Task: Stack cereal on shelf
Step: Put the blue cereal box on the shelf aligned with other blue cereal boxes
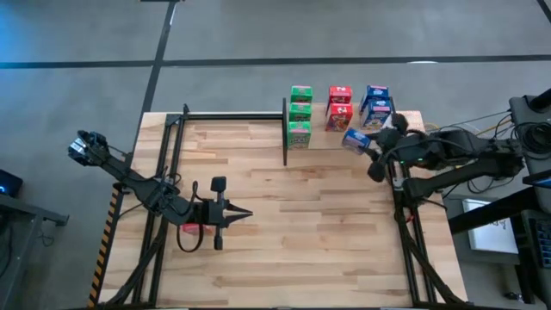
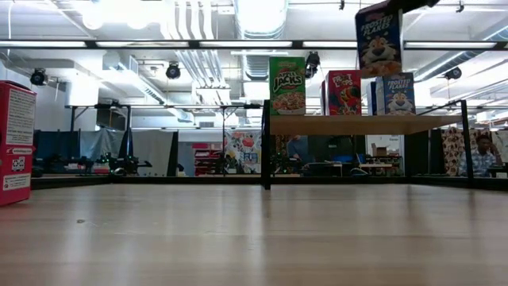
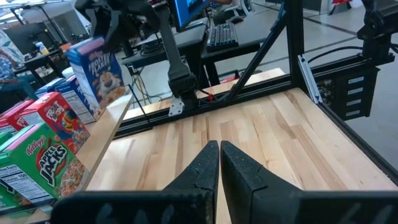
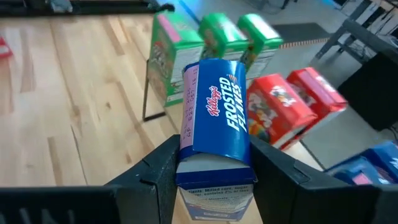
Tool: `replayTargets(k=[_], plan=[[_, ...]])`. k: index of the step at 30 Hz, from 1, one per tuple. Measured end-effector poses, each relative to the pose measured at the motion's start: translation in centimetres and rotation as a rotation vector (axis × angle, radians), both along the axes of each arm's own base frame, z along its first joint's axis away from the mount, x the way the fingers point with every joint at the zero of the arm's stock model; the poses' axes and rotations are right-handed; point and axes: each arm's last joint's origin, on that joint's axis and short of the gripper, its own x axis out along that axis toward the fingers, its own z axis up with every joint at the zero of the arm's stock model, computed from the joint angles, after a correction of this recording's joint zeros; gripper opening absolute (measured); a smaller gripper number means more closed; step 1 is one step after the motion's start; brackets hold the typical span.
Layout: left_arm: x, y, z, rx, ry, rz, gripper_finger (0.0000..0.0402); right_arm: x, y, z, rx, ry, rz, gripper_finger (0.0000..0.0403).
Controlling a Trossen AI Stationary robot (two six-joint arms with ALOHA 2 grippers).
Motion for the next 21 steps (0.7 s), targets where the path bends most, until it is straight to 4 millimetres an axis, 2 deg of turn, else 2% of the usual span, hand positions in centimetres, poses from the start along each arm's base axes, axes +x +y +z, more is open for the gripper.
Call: replayTargets(k=[7, 21], plan=[[0.0, 0.0, 0.0, -0.001, 0.0, 0.0, 0.0, 1.5, -0.6, -0.7, 0.017, 0.076, 0.093, 0.0155], [0.0, 0.0, 0.0, -0.01, 0.003, 0.0, 0.0, 0.4, -4.4, -0.1, 0.119, 0.064, 0.268, 0.0155]])
